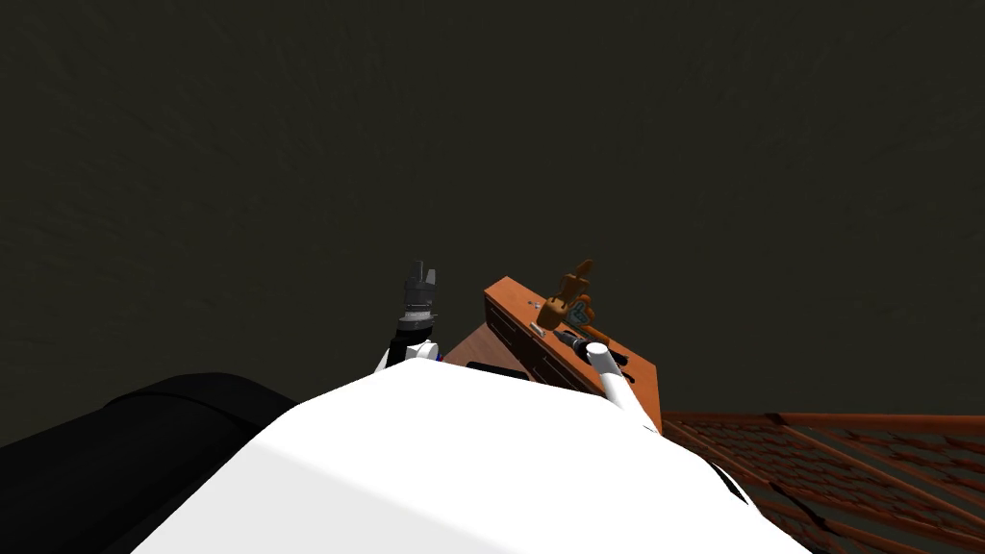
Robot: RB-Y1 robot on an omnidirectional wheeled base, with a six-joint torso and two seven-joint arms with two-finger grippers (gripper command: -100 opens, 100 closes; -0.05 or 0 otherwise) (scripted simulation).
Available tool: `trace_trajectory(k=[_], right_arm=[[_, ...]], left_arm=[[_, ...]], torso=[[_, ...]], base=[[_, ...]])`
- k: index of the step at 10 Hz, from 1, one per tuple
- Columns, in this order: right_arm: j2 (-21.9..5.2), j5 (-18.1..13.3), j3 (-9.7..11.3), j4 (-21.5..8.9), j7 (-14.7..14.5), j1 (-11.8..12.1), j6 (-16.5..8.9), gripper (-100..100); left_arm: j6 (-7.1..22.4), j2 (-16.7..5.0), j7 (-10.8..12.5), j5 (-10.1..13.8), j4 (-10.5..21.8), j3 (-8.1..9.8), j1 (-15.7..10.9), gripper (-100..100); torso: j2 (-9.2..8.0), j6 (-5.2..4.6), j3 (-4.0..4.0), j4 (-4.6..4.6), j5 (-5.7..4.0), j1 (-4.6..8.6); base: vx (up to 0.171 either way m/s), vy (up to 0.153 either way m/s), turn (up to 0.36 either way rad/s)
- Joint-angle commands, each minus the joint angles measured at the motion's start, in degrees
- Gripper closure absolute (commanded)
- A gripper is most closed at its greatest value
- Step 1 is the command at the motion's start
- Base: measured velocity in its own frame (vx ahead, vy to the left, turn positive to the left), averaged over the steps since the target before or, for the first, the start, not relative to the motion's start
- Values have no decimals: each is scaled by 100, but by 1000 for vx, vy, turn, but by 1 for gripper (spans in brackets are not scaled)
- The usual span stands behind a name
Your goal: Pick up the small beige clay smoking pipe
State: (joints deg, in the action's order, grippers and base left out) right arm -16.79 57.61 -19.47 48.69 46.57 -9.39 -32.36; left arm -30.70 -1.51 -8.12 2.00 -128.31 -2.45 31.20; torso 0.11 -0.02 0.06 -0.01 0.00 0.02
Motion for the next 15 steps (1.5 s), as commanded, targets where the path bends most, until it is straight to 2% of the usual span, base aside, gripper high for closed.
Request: trace_trajectory(k=[1, 3, 4, 5, 6, 7, 9, 11, 13, 14, 15], right_arm=[[22, 115, -102, -286, 230, -165, -286, -100], [22, 115, -102, -436, 230, -165, -324, -100], [21, 187, -167, -723, 349, -304, -506, -100], [21, 187, -167, -723, 349, -304, -506, -100], [16, 246, -227, -997, 460, -431, -676, -100], [16, 246, -227, -997, 460, -431, -676, -100], [-8, 334, -330, -1489, 659, -644, -974, -100], [-8, 334, -330, -1501, 659, -644, -974, -100], [-52, 390, -412, -1935, 824, -802, -1218, -100], [-52, 390, -412, -1935, 824, -802, -1218, -100], [-79, 408, -445, -2118, 892, -863, -1317, -100]], left_arm=[[0, 0, 0, 0, 0, 0, 0, 0], [0, 0, 0, 0, 0, 0, 0, 0], [0, 0, 0, 0, 0, 0, 0, 0], [0, 0, 0, 0, 0, 0, 0, 0], [0, 0, 0, 0, 0, 0, 0, 0], [0, 0, 0, 0, 0, 0, 0, 0], [0, 0, 0, 0, 0, 0, 0, 0], [0, 0, 0, 0, 0, 0, 0, 0], [0, 0, 0, 0, 0, 0, 0, 0], [0, 0, 0, 0, 0, 0, 0, 0], [0, 0, 0, 0, 0, 0, 0, 0]], torso=[[0, 0, 0, 0, 0, 0], [2, -2, 1, -1, 0, 1], [-3, -3, -1, -1, 0, -1], [-2, -1, -1, 0, 0, -3], [-3, -3, -1, 0, 1, -3], [-2, -2, -1, 0, 1, -3], [0, -1, 1, -1, 0, -3], [1, -3, 1, -1, 0, -2], [-3, -2, -2, 0, 1, -3], [1, -2, 0, -1, 1, -2], [0, -4, 0, -1, 0, -2]], base=[[31, -16, 87], [17, -10, 13], [15, -3, 40], [16, -4, 32], [20, -6, 38], [18, -9, 30], [29, -7, 57], [18, -7, 8], [20, -5, 48], [24, -9, 22], [27, -7, 22]])
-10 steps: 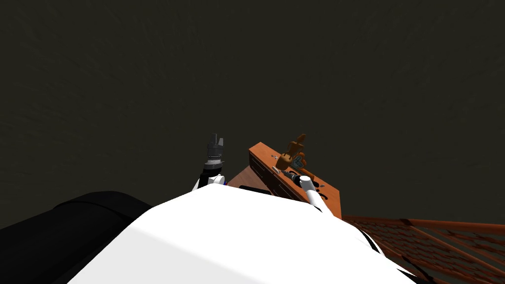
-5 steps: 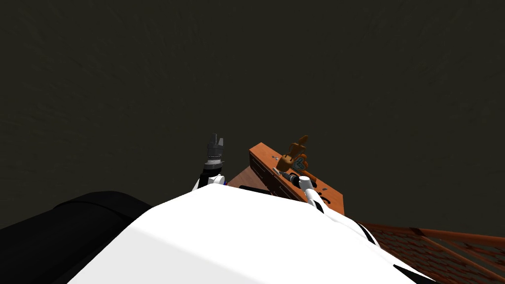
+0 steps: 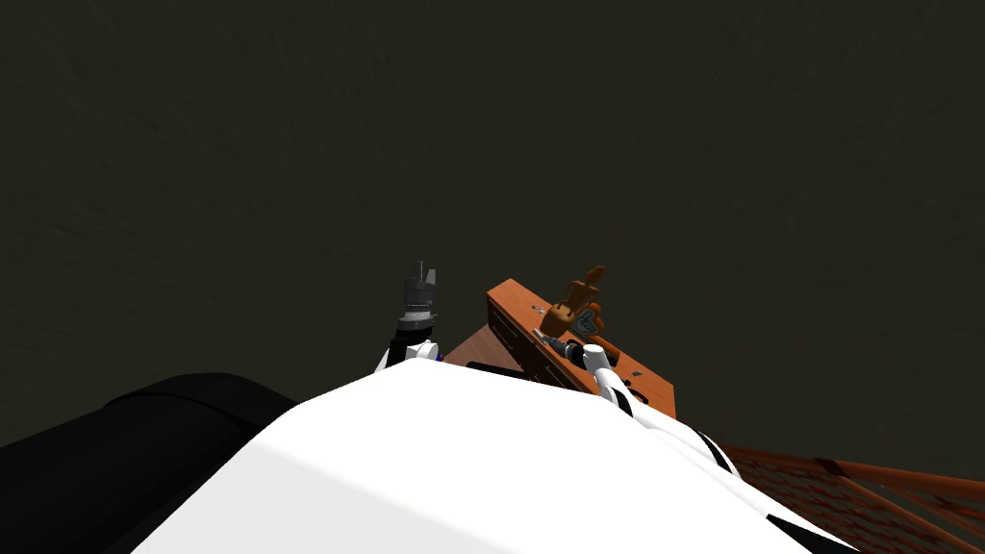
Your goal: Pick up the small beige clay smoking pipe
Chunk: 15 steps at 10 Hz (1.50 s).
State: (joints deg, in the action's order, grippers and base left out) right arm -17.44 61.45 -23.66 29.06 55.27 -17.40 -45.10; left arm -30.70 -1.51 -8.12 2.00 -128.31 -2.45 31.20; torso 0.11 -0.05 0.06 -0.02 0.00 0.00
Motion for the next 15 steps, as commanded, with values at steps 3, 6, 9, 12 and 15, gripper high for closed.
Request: trace_trajectory(k=[3, 6, 9, 12, 15], right_arm=[[-92, 38, -93, -539, 162, -178, -243, -100], [-109, 68, -115, -680, 91, -232, -218, 0], [77, 62, -152, -680, -48, -158, -59, -100], [170, 92, -201, -824, -232, -175, 70, -100], [173, 86, -198, -812, -222, -167, 75, 100]], left_arm=[[0, 0, 0, 0, 0, 0, 0, 0], [0, 0, 0, 0, 0, 0, 0, 0], [0, 0, 0, 0, 0, 0, 0, 0], [0, 0, 0, 0, 0, 0, 0, 0], [0, 0, 0, 0, 0, 0, 0, 0]], torso=[[1, 0, 1, 0, 0, 0], [-2, 0, -1, 0, 0, 0], [12, 0, 7, -3, -1, 7], [-4, -1, -2, 0, 1, -4], [-8, 2, -5, 2, -2, -3]], base=[[30, -10, 31], [17, -8, 10], [52, -24, -11], [15, -3, -16], [0, 0, 0]])
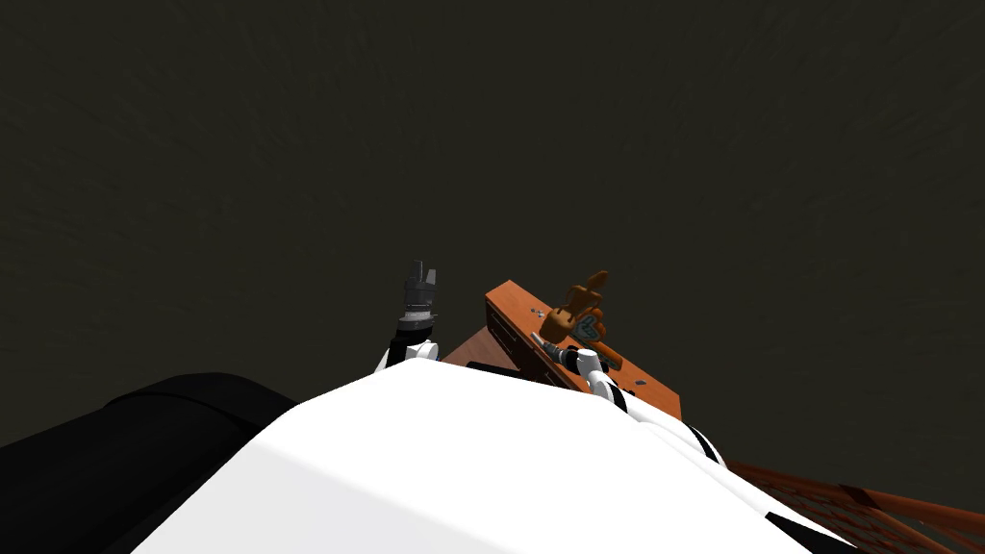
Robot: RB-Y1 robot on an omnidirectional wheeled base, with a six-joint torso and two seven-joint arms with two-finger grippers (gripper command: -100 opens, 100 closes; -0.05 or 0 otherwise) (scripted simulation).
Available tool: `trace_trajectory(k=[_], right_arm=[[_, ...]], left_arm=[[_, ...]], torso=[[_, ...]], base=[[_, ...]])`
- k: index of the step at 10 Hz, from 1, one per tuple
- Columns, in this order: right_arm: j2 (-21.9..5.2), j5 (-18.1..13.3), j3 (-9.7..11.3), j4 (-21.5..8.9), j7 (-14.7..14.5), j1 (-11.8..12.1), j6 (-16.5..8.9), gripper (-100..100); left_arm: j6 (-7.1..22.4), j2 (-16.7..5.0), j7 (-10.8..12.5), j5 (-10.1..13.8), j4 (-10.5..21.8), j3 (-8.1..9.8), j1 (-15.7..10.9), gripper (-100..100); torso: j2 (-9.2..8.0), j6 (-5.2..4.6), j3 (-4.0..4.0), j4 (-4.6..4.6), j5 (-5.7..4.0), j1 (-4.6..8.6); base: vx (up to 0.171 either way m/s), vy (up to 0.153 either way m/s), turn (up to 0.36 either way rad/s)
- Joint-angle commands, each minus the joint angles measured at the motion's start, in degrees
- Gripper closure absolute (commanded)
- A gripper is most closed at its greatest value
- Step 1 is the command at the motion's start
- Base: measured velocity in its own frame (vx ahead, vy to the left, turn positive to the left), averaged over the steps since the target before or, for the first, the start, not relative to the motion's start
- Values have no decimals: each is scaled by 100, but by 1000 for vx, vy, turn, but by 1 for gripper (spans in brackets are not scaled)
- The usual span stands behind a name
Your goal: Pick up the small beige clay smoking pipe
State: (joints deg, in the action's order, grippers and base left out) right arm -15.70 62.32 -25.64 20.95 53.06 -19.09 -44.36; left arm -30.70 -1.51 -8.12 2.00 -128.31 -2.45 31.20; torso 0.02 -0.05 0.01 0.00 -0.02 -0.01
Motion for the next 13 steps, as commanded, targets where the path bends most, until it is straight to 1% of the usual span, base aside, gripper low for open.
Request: trace_trajectory(k=[1, 2, 3, 4, 6, 7, 8, 9, 11, 12, 13], right_arm=[[0, 0, 0, 0, 0, 0, 0, 100], [1, 0, 0, 0, 0, 0, -1, 100], [1, 1, 0, 0, 0, -1, -2, 0], [-97, -25, 46, 124, 174, 11, -133, 100], [-97, -25, 46, 124, 174, 11, -133, 100], [-246, -21, 76, 133, 286, -48, -260, 100], [-246, -21, 76, -74, 254, -48, -260, 100], [-246, -21, 76, 133, 286, -48, -260, 100], [-246, -21, 76, 133, 286, -48, -260, 100], [-226, -59, 102, 256, 389, 6, -292, 100], [-227, -56, 100, 253, 379, 3, -289, 0]], left_arm=[[0, 0, 0, 0, 0, 0, 0, 0], [0, 0, 0, 0, 0, 0, 0, 0], [0, 0, 0, 0, 0, 0, 0, 0], [0, 0, 0, 0, 0, 0, 0, 0], [0, 0, 0, 0, 0, 0, 0, 0], [0, 0, 0, 0, 0, 0, 0, 0], [0, 0, 0, 0, 0, 0, -1, 0], [0, 0, 0, 0, 0, 0, 0, 0], [0, 0, 0, 0, 0, 0, 0, 0], [0, 0, 0, 0, 0, 0, 0, 0], [0, 0, 0, 0, 0, 0, 0, 0]], torso=[[0, 0, 0, 0, 0, 0], [0, 0, 0, 0, 0, 0], [0, 0, 0, 0, 1, 0], [0, 0, 0, -1, 1, 0], [-8, -1, -4, 1, 2, 0], [-7, -2, -4, 1, 2, 0], [-14, -2, -8, 4, 6, -6], [-24, -6, -12, 1, 3, -8], [-7, -1, -6, 6, 5, -3], [-1, 0, -3, 4, 4, 0], [-1, 0, -2, 3, 4, 0]], base=[[0, 0, 0], [0, 0, 0], [0, 0, 0], [-20, 7, 36], [-18, -1, 5], [-48, 24, 23], [-49, 21, 13], [-30, 14, -16], [0, 3, 1], [0, 0, 0], [0, 0, 0]])
